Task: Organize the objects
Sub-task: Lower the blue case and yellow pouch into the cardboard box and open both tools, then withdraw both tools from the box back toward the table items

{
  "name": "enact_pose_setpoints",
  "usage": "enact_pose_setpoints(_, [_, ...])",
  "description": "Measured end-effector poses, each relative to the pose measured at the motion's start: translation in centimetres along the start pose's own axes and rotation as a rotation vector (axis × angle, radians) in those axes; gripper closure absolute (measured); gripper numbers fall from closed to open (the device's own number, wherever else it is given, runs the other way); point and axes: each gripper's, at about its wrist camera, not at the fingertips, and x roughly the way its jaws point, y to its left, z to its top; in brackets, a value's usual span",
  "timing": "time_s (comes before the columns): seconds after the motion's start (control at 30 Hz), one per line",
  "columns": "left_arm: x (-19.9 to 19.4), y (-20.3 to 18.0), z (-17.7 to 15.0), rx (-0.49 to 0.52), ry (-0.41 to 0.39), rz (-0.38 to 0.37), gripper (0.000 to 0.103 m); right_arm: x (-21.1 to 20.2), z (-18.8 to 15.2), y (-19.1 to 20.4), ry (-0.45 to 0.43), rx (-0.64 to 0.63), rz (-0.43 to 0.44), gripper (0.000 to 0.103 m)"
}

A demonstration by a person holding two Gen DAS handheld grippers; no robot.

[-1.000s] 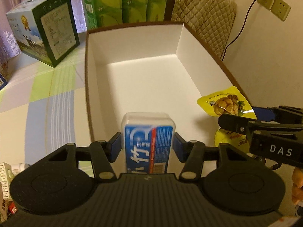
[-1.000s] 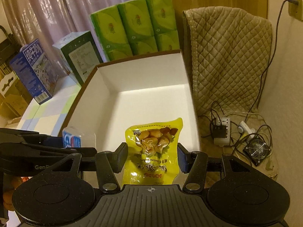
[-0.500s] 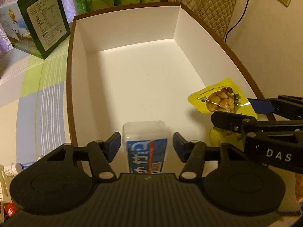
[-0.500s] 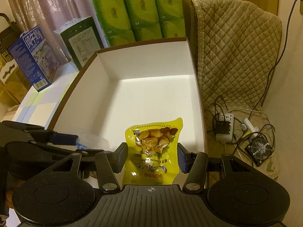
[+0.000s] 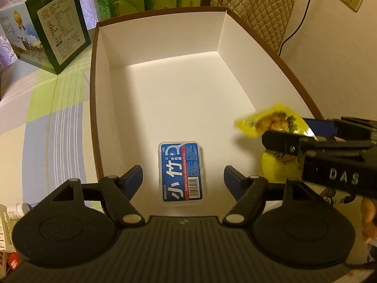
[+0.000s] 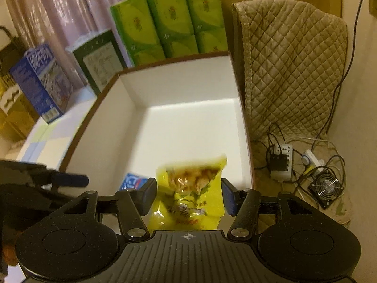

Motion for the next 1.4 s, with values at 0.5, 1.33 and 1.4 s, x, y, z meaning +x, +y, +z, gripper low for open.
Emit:
enact_pose_setpoints(0.5, [-3.6,-0.2,-1.4,-0.002,-0.047,-0.026,0.022,-3.9,-0.3,-0.1,-0.069,0.016,0.043,0.031])
enact_pose_setpoints(1.33, [-12.0,3.9,-8.3,-0.005,-0.113,-0.078,0.020,-10.5,-6.8,6.4,-0.119,0.085,0.000,0.031])
enact_pose_setpoints(1.4, [-12.7,4.9,-8.9,-0.005,-0.112,-0.083,0.020,-10.9,-7.5,7.7,-0.117,0.092,-0.014,0.031])
